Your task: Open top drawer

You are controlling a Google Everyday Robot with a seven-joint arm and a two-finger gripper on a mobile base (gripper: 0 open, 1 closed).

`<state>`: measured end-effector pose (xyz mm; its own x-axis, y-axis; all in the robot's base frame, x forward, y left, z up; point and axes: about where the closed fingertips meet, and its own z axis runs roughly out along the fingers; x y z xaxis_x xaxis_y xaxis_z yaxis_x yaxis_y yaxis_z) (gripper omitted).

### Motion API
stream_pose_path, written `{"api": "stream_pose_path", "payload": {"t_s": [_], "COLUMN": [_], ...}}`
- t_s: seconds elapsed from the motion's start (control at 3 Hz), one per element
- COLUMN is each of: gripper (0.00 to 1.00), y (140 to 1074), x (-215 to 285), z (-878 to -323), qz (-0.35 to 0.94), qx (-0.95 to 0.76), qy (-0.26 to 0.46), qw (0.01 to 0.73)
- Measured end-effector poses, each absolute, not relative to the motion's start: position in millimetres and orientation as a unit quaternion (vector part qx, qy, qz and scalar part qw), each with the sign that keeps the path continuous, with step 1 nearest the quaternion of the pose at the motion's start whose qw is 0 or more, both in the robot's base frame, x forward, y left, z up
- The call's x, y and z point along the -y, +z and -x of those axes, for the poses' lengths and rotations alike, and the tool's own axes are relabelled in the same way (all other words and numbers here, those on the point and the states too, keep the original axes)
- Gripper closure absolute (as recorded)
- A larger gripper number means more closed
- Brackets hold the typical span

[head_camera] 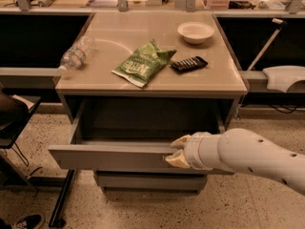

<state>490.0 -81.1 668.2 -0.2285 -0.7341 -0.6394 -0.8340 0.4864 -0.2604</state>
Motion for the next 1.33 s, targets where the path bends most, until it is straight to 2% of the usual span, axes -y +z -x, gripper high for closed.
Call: {"api": "stream_pose_path", "payload": {"t_s": [1.33], "gripper": [1.0], "y": [668.6], "x": [82.9], "z": [-474.2], "qz": [0.501], "qx": [-0.781], "qy": [0.072], "qw": [0.367]}}
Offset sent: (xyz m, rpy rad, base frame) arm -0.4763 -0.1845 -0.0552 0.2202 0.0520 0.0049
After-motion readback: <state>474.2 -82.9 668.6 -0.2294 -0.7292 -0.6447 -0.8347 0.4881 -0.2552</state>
